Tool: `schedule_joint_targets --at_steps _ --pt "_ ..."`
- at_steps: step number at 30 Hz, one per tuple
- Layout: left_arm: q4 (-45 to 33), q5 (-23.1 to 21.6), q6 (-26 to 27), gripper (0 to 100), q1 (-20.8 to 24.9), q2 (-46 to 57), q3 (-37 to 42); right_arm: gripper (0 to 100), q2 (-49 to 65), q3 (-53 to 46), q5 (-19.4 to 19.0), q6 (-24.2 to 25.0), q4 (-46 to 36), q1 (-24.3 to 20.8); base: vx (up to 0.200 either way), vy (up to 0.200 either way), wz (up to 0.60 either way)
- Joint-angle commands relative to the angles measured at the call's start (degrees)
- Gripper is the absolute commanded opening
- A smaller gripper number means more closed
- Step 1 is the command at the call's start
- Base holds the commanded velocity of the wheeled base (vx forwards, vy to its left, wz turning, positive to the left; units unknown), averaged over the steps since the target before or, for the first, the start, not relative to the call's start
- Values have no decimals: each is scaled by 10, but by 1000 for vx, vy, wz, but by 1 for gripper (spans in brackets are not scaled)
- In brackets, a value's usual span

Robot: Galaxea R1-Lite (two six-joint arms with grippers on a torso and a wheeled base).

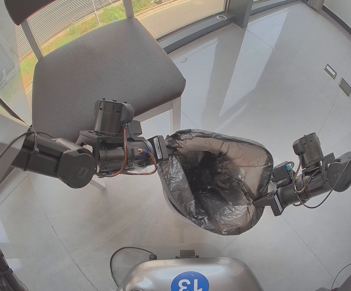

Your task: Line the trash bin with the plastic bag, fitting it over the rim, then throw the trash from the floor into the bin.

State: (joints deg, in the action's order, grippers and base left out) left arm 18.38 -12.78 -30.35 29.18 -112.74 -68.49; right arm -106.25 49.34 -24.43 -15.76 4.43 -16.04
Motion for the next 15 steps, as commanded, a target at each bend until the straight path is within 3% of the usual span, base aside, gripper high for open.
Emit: schedule_joint_targets --at_steps 1,15 --pt "0 -1 0 0 -4 -28 -15 0 -4 4 0 -4 -1 29 0 0 0" --pt "-32 -1 6 0 -20 -62 -56 0 -97 89 0 1 -2 40 0 0 0"
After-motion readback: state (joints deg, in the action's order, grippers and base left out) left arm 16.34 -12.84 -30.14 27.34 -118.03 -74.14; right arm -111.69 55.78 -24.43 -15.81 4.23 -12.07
